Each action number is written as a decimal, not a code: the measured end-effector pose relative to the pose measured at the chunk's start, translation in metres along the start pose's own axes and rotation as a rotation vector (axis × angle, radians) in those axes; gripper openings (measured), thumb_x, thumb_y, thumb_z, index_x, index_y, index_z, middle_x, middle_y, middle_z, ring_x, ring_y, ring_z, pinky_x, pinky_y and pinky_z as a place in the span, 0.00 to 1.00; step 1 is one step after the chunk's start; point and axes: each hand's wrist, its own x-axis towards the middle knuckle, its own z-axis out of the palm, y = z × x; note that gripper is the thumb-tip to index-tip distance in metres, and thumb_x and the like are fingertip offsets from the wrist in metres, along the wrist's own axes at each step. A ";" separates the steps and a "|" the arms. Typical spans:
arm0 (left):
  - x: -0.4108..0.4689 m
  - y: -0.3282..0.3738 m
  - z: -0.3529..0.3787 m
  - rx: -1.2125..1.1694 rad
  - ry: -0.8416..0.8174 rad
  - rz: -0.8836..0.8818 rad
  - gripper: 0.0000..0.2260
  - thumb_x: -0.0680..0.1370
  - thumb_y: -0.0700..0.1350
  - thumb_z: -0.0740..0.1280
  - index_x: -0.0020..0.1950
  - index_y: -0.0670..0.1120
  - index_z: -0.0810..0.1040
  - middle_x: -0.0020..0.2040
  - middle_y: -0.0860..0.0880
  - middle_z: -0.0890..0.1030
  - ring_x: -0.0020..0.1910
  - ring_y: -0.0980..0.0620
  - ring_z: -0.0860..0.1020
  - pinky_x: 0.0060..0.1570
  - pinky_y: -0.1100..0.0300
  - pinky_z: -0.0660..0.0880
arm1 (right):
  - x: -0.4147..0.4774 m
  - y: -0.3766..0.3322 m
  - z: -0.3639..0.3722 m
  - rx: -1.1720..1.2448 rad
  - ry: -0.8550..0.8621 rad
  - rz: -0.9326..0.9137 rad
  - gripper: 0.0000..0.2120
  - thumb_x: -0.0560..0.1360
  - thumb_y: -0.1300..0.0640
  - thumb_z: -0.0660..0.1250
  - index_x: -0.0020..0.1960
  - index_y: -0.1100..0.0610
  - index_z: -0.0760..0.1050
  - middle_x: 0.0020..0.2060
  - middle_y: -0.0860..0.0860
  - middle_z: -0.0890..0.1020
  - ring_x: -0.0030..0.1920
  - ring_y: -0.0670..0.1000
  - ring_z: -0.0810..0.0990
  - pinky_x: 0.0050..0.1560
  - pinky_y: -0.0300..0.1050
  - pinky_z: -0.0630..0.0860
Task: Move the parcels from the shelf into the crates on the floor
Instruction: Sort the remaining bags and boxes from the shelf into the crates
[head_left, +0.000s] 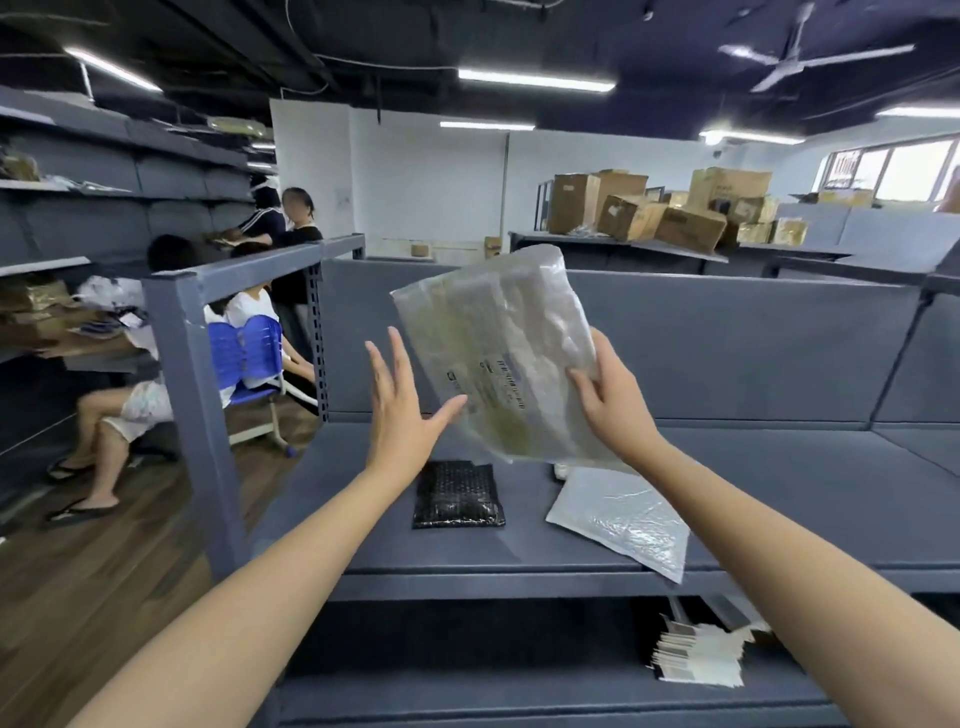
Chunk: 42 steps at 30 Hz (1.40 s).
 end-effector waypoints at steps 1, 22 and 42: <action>-0.003 0.004 0.000 -0.063 -0.057 -0.037 0.47 0.73 0.56 0.68 0.74 0.57 0.31 0.77 0.45 0.35 0.77 0.46 0.44 0.71 0.45 0.57 | -0.003 -0.003 -0.008 0.062 -0.013 0.039 0.22 0.80 0.62 0.58 0.73 0.55 0.60 0.58 0.46 0.75 0.56 0.51 0.76 0.53 0.42 0.69; -0.047 0.028 -0.011 -0.751 -0.194 -0.134 0.31 0.75 0.32 0.67 0.71 0.58 0.65 0.69 0.62 0.64 0.71 0.58 0.62 0.70 0.55 0.63 | -0.060 -0.006 -0.057 0.245 -0.120 0.353 0.20 0.81 0.54 0.57 0.72 0.45 0.63 0.62 0.46 0.77 0.62 0.50 0.75 0.65 0.51 0.71; -0.085 0.011 0.019 -0.746 0.064 -0.390 0.37 0.76 0.49 0.69 0.75 0.65 0.48 0.65 0.56 0.67 0.57 0.56 0.73 0.63 0.50 0.72 | -0.089 -0.021 -0.019 0.595 0.228 0.338 0.40 0.77 0.61 0.65 0.76 0.40 0.43 0.74 0.41 0.58 0.70 0.45 0.67 0.70 0.54 0.67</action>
